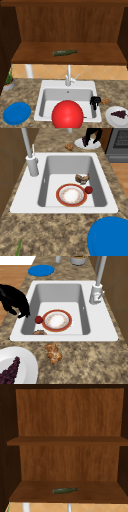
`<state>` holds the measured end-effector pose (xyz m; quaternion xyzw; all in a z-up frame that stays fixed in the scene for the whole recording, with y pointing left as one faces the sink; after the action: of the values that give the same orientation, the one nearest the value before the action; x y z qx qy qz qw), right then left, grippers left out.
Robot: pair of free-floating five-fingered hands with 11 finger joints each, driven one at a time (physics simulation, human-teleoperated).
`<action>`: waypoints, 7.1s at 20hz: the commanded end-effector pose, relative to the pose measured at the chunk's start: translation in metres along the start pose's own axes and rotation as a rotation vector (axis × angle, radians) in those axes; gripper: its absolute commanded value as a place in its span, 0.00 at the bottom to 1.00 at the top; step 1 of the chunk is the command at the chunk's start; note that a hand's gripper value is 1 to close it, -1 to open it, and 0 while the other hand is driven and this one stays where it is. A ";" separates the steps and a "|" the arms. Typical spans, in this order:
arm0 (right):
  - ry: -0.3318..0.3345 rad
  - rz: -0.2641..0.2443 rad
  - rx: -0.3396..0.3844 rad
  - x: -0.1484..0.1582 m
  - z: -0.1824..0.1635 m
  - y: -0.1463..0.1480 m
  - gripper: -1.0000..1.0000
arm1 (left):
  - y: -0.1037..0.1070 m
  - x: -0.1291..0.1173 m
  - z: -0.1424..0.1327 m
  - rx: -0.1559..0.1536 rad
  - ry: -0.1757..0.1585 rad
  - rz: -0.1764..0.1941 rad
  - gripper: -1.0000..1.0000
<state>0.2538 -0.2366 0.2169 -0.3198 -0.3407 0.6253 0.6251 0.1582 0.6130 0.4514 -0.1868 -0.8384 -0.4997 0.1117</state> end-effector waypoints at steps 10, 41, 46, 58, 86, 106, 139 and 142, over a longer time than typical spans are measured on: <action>0.000 0.000 0.000 0.000 0.000 0.000 0.50 | 0.030 0.029 -0.106 -0.058 0.017 -0.026 0.00; 0.000 0.000 0.000 0.000 0.000 0.000 0.50 | 0.051 0.061 -0.287 -0.179 0.619 -0.098 0.00; 0.000 0.000 0.000 0.000 0.000 0.000 0.50 | 0.048 0.062 -0.311 -0.186 0.678 -0.106 0.00; 0.000 0.000 0.000 0.000 0.000 0.000 0.50 | 0.041 0.057 -0.368 -0.205 0.820 -0.113 0.00; 0.000 0.000 0.000 0.000 0.000 0.000 0.50 | 0.003 0.015 -0.502 -0.224 1.087 -0.167 0.00; 0.000 0.000 0.000 0.000 0.000 0.000 0.50 | -0.019 -0.089 -0.552 -0.273 1.317 -0.316 0.00; 0.000 0.000 0.000 0.000 0.000 0.000 0.50 | -0.025 -0.237 -0.547 -0.210 1.624 -0.432 0.00; 0.000 0.000 0.000 0.000 0.000 0.000 0.50 | -0.031 -0.229 -0.542 -0.204 1.628 -0.429 0.00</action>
<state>0.2538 -0.2366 0.2169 -0.3198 -0.3407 0.6253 0.6251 0.3597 0.0756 0.6039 0.3919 -0.4590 -0.5534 0.5740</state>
